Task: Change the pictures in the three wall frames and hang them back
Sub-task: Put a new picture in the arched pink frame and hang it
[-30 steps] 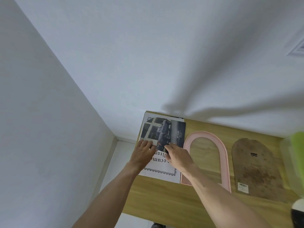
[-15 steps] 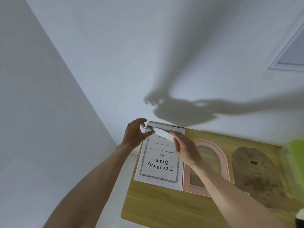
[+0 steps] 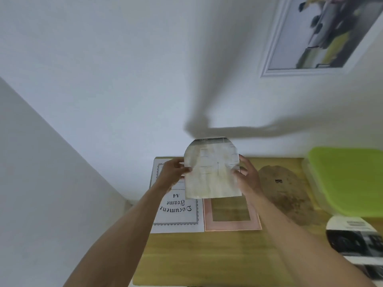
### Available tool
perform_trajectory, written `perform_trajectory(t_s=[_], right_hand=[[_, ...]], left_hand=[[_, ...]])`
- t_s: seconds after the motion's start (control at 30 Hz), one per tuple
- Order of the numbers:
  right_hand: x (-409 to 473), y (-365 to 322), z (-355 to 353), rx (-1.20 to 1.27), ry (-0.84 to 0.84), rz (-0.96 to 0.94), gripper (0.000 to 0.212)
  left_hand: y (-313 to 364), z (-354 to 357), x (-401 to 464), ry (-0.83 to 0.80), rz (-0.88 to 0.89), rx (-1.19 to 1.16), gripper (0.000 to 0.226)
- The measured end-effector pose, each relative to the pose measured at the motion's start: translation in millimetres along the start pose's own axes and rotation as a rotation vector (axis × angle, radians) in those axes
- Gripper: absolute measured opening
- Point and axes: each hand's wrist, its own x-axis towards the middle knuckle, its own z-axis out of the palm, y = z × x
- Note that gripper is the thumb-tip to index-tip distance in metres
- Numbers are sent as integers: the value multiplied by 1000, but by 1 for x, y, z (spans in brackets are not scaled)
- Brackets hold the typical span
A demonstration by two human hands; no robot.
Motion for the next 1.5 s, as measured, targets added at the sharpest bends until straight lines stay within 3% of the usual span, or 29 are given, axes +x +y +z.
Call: perform_trajectory(t_s=[0.13,0.4,0.53,0.77,0.93,1.5], right_hand=[[1,28,-29,-161,42,62,46],[-4,90,-61,-480,-57,122,48],[-4,96,-69,-593,-128,81,42],[-2,108,-73,-828,-193,38,53],[-5,110,-70,-979,-207,-46,49],[-11,119,-70,-919,-180,-50,47]], left_hand=[[-9,38,3,50,-53,109,34],[-46,99,-5,79,-70,479,52],[-55,110,-6,82,-73,616,45],[-61,116,-10,70,-60,904,41],[-70,115,-11,24,-30,938,46],[-90,108,-8,-49,-4,924,50]])
